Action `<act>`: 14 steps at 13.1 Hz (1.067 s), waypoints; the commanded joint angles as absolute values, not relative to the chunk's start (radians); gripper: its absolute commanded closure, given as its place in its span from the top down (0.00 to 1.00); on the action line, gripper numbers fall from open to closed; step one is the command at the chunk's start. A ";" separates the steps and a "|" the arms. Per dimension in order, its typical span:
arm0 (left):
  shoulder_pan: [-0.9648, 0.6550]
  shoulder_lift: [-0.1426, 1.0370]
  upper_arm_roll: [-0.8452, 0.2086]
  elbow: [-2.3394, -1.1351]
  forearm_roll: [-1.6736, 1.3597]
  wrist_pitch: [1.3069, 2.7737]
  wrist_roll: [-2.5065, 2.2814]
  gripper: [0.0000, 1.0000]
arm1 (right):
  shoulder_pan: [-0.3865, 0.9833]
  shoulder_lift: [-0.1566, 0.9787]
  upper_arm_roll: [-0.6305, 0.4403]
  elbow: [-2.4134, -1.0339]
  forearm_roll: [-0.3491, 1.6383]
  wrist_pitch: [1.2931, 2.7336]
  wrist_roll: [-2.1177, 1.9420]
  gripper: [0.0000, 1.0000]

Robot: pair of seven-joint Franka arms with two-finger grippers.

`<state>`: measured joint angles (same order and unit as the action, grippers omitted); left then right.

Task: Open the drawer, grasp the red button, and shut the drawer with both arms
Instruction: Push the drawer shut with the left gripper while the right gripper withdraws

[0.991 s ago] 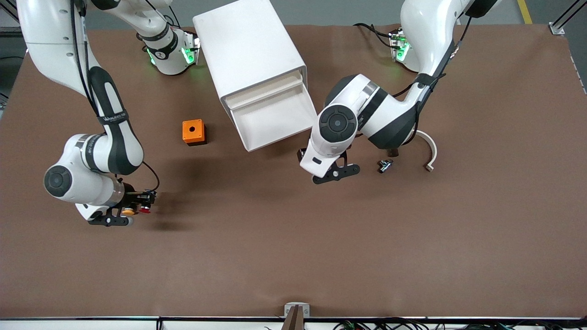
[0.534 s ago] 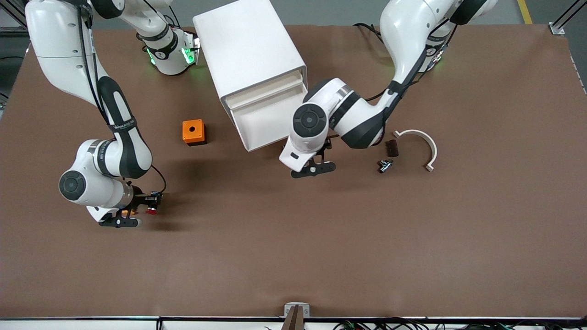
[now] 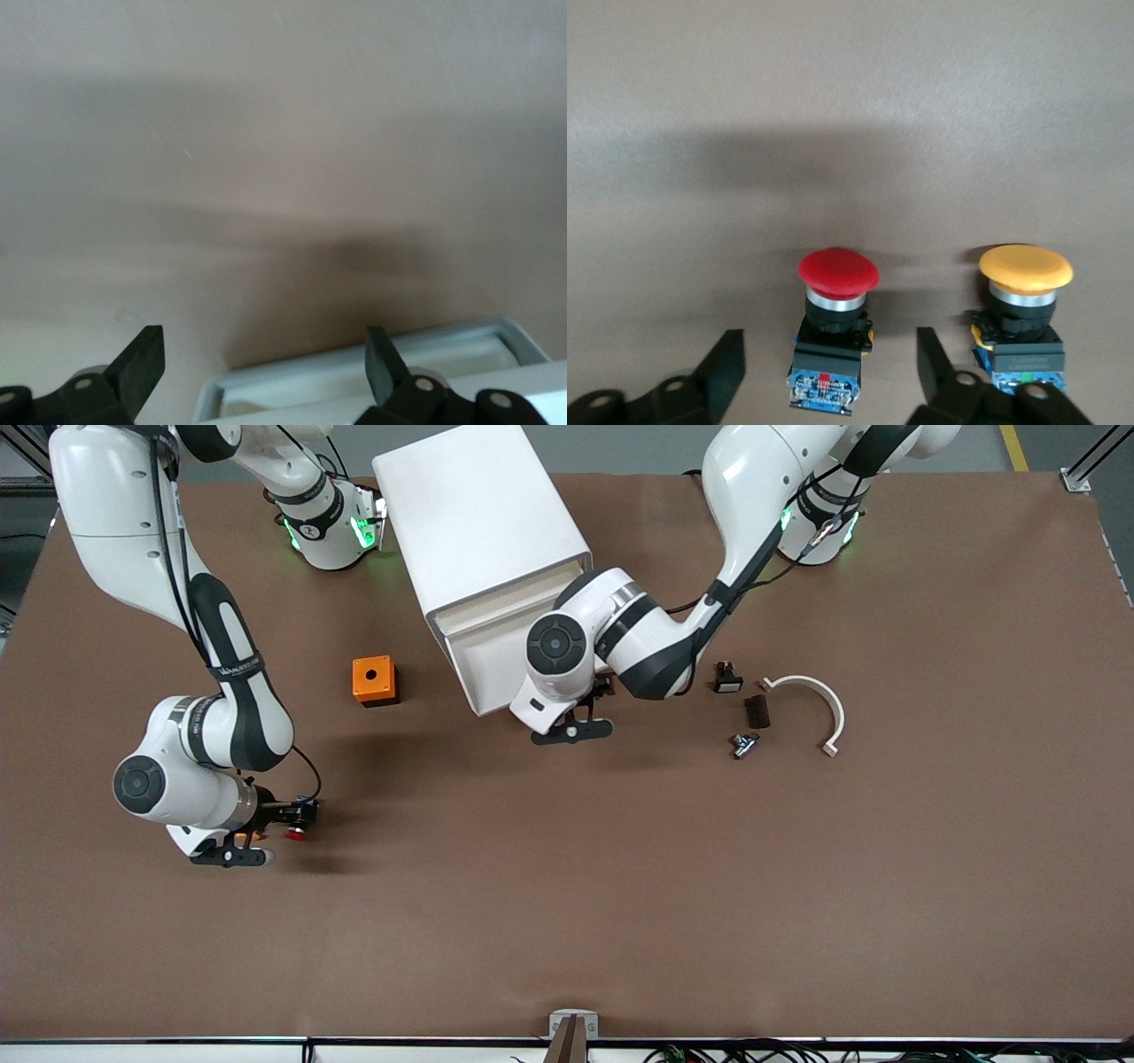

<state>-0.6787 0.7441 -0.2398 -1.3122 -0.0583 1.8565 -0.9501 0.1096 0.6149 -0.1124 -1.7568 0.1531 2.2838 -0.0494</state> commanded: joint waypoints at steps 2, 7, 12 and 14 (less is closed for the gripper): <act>-0.732 0.738 -0.238 -1.313 -0.156 1.848 -0.968 1.00 | 0.077 0.487 -0.104 -1.758 0.170 2.188 -0.038 1.00; -0.814 0.747 -0.238 -1.316 -0.192 1.847 -1.012 1.00 | 0.081 0.278 -0.107 -1.778 0.163 2.059 -0.040 1.00; -0.810 0.733 -0.229 -1.325 -0.199 1.845 -1.014 1.00 | 0.084 0.134 -0.107 -1.758 0.103 1.933 -0.043 1.00; -0.726 0.687 -0.218 -1.325 -0.178 1.845 -1.008 1.00 | 0.081 0.100 -0.109 -1.734 0.095 1.869 -0.034 1.00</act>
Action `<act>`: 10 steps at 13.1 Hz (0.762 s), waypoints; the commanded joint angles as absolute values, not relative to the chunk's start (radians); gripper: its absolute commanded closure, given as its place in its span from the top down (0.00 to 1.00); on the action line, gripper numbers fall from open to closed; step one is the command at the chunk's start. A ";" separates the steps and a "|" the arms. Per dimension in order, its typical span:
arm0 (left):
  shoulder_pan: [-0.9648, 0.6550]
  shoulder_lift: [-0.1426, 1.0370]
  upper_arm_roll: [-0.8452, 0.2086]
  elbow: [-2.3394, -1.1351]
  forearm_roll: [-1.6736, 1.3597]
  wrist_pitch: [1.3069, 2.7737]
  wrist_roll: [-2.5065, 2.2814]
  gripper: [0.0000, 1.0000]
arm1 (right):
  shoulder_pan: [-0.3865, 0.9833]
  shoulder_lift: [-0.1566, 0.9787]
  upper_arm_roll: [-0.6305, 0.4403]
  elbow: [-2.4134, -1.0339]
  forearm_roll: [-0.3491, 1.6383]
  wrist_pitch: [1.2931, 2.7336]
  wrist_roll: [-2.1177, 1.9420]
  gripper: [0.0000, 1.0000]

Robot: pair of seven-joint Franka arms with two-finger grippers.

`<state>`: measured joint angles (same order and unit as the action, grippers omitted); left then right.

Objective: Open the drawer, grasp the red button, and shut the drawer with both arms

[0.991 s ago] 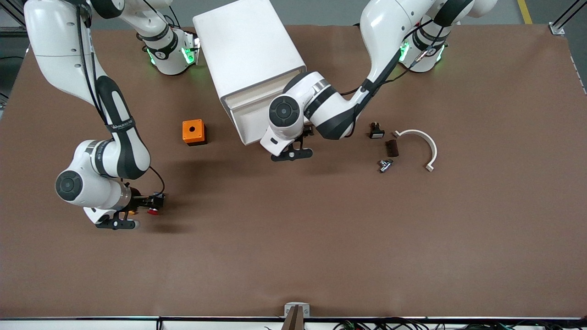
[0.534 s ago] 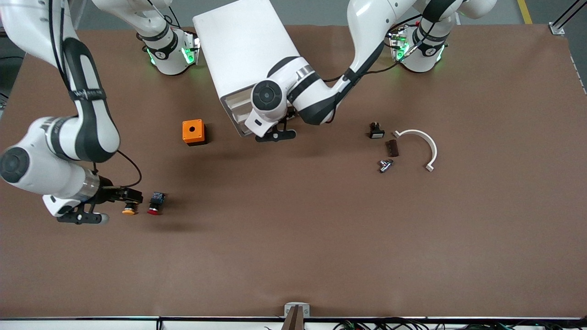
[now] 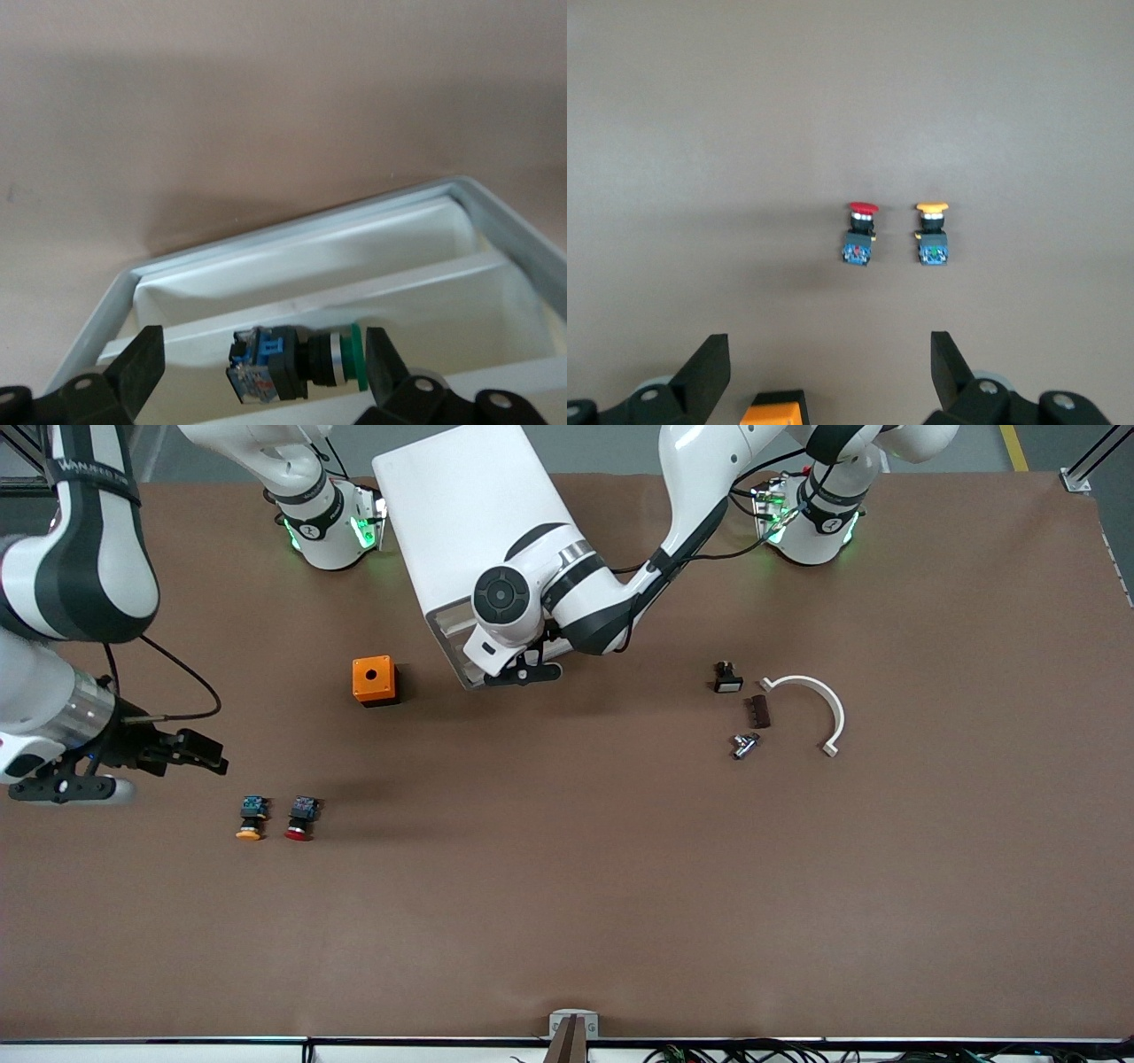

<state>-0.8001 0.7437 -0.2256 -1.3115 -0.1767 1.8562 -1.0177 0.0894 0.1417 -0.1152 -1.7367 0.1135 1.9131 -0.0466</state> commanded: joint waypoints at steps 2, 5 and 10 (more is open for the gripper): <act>-0.613 0.634 -0.216 -1.325 -0.089 1.845 -1.006 1.00 | 0.080 0.062 -0.109 -1.730 0.078 1.870 -0.026 1.00; -0.441 0.546 -0.218 -1.327 -0.006 1.801 -0.997 1.00 | 0.080 0.025 -0.107 -1.732 0.074 1.858 0.023 1.00; -0.210 0.413 -0.216 -1.324 0.012 1.740 -0.850 1.00 | 0.086 -0.034 -0.103 -1.730 0.020 1.786 0.086 1.00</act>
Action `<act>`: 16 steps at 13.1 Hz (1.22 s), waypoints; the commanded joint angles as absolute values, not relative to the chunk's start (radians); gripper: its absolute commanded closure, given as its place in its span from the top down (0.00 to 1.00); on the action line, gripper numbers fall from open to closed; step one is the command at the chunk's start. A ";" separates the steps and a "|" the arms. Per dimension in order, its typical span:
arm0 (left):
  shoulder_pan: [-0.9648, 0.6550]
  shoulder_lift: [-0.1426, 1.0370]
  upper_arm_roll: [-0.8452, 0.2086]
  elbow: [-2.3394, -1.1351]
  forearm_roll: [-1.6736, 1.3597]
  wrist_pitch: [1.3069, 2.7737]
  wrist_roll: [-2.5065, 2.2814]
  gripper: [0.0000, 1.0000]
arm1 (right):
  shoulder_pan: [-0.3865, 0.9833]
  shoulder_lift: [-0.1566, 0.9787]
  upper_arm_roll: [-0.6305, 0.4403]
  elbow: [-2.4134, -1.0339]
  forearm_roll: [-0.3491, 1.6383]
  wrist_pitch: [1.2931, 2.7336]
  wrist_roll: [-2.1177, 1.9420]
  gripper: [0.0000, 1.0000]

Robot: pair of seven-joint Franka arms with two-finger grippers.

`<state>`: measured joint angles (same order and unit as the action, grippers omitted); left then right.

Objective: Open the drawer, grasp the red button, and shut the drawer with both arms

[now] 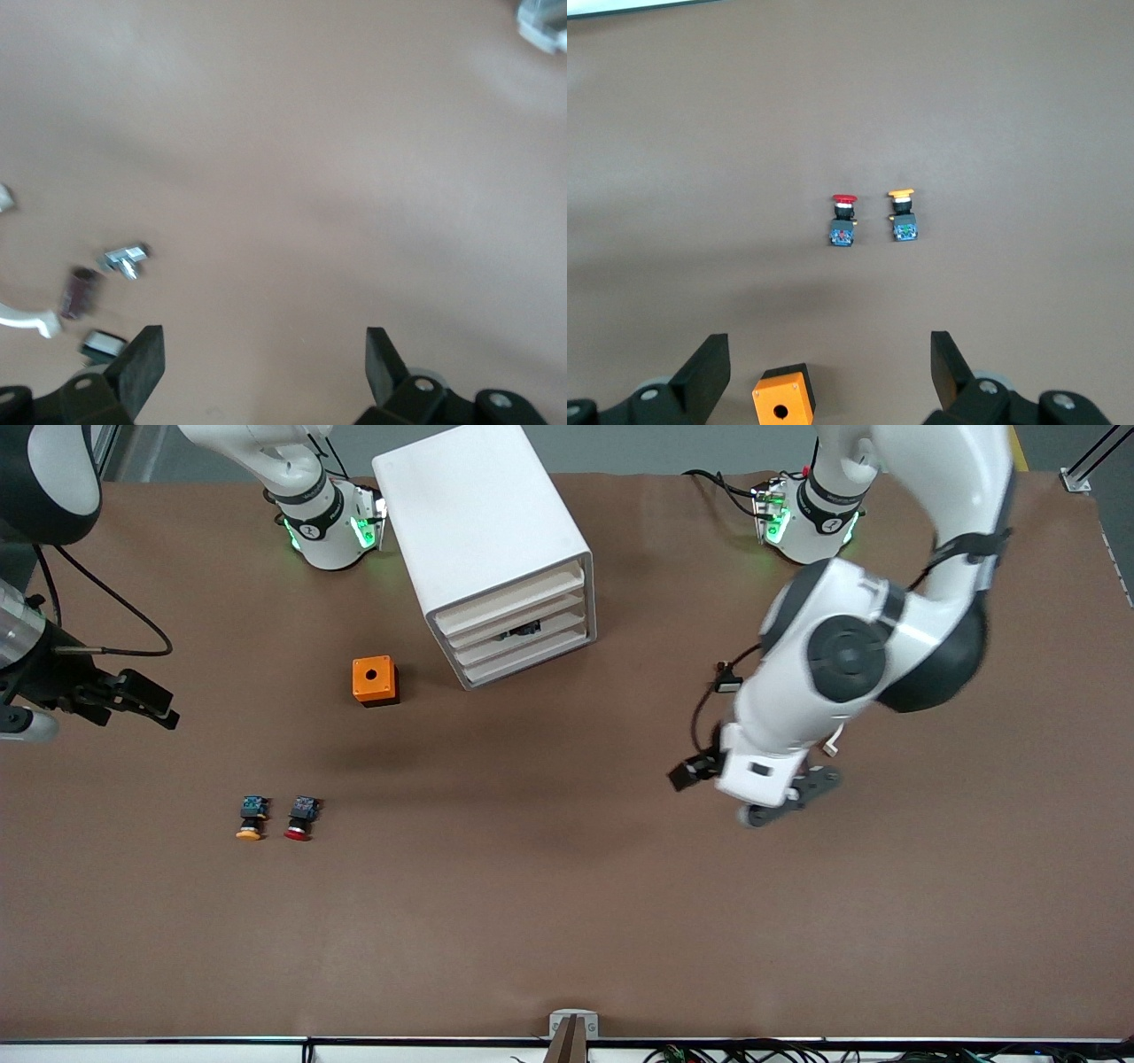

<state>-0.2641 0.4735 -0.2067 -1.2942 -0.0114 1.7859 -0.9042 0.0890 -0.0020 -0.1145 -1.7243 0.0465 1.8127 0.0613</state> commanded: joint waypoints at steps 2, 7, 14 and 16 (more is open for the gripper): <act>-0.146 0.384 -0.218 -1.322 0.028 1.724 -0.731 1.00 | 0.091 -0.037 -0.089 -1.680 -0.035 1.725 0.121 1.00; -0.103 0.282 -0.216 -1.325 0.132 1.614 -0.608 1.00 | 0.087 -0.051 -0.089 -1.621 -0.034 1.650 0.126 1.00; -0.025 0.256 -0.219 -1.330 0.123 1.594 -0.518 1.00 | 0.087 -0.046 -0.090 -1.617 -0.037 1.652 0.112 1.00; 0.006 0.245 -0.224 -1.327 0.120 1.585 -0.517 1.00 | 0.087 -0.048 -0.089 -1.620 -0.037 1.649 0.113 1.00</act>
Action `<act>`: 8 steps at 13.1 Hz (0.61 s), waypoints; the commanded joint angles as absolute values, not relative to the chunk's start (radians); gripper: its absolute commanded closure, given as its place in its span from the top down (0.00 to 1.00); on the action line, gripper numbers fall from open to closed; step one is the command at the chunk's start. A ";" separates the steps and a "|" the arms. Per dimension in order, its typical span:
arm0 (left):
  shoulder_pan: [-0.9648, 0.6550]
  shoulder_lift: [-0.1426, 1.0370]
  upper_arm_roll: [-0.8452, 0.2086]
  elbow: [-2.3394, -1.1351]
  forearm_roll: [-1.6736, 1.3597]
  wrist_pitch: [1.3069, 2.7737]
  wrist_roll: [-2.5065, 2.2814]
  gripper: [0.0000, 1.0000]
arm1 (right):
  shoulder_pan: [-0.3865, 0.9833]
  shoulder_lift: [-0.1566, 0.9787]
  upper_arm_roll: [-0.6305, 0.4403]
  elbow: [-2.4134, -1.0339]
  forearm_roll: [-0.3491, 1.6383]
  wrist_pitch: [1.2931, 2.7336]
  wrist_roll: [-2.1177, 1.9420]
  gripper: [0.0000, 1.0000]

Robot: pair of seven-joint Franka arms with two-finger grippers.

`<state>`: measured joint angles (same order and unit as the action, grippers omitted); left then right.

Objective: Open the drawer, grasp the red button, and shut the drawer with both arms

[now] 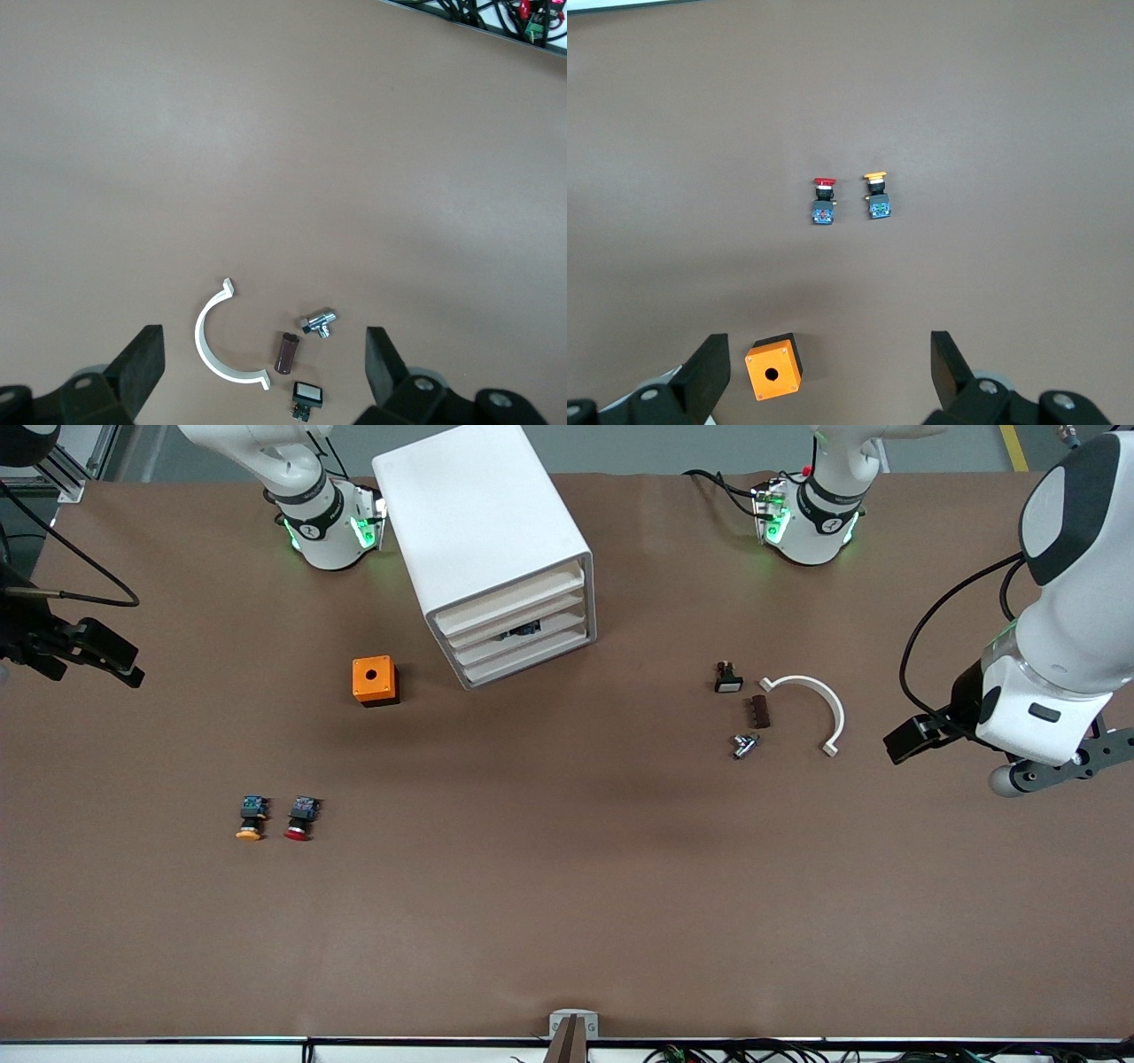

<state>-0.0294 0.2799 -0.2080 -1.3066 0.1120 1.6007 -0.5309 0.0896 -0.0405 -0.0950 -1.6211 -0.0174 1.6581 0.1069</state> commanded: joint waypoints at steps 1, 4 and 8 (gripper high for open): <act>0.009 0.245 -0.225 -1.325 0.120 1.585 -0.517 1.00 | 0.087 -0.049 -0.089 -1.621 -0.037 1.644 0.114 1.00; 0.005 0.247 -0.230 -1.327 0.120 1.585 -0.517 1.00 | 0.087 -0.051 -0.089 -1.621 -0.038 1.647 0.109 1.00; 0.006 0.249 -0.233 -1.328 0.109 1.583 -0.505 1.00 | 0.087 -0.054 -0.089 -1.621 -0.038 1.643 0.109 1.00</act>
